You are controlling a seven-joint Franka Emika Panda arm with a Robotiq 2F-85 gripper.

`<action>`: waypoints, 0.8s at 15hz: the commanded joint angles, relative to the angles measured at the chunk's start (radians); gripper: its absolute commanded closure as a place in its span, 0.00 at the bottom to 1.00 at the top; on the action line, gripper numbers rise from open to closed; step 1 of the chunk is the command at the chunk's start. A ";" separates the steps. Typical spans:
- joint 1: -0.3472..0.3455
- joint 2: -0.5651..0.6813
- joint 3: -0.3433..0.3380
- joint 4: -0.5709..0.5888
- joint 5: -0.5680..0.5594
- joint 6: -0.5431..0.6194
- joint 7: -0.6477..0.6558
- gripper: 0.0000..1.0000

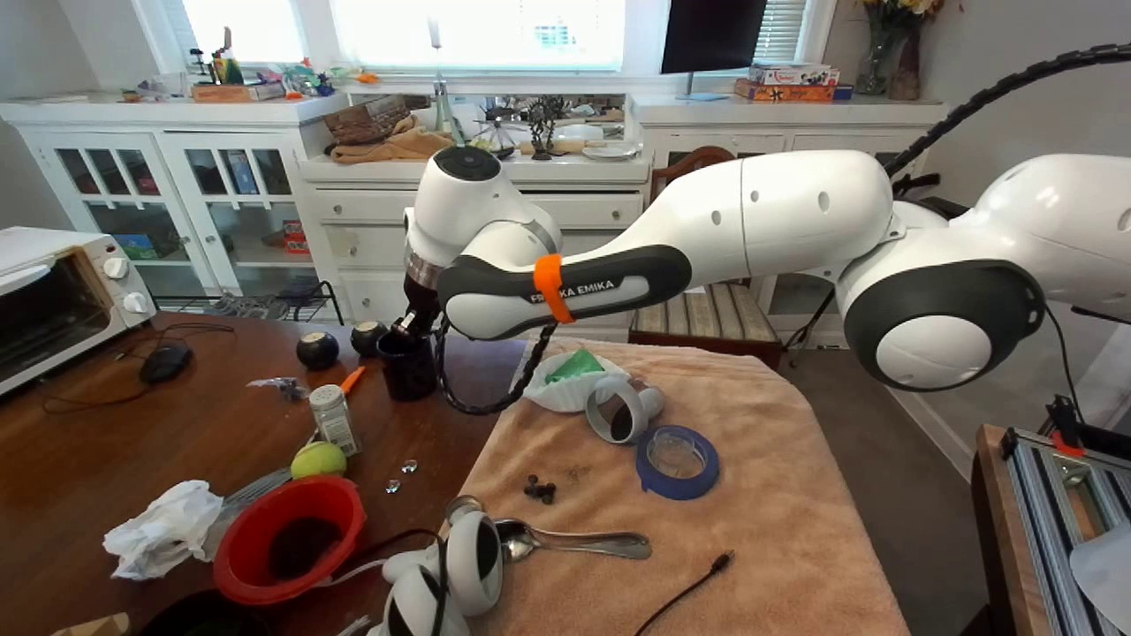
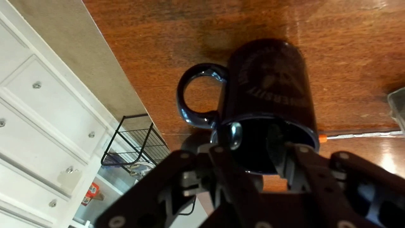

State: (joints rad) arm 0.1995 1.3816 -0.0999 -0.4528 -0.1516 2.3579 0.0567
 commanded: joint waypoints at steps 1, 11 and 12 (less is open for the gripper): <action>0.004 0.014 0.006 0.005 0.003 0.017 -0.001 0.31; 0.052 -0.096 0.056 -0.018 0.043 -0.151 0.011 0.00; 0.061 -0.115 0.069 -0.020 0.052 -0.184 0.006 0.00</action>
State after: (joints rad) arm 0.2381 1.3274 -0.0648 -0.4484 -0.1301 2.2709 0.0612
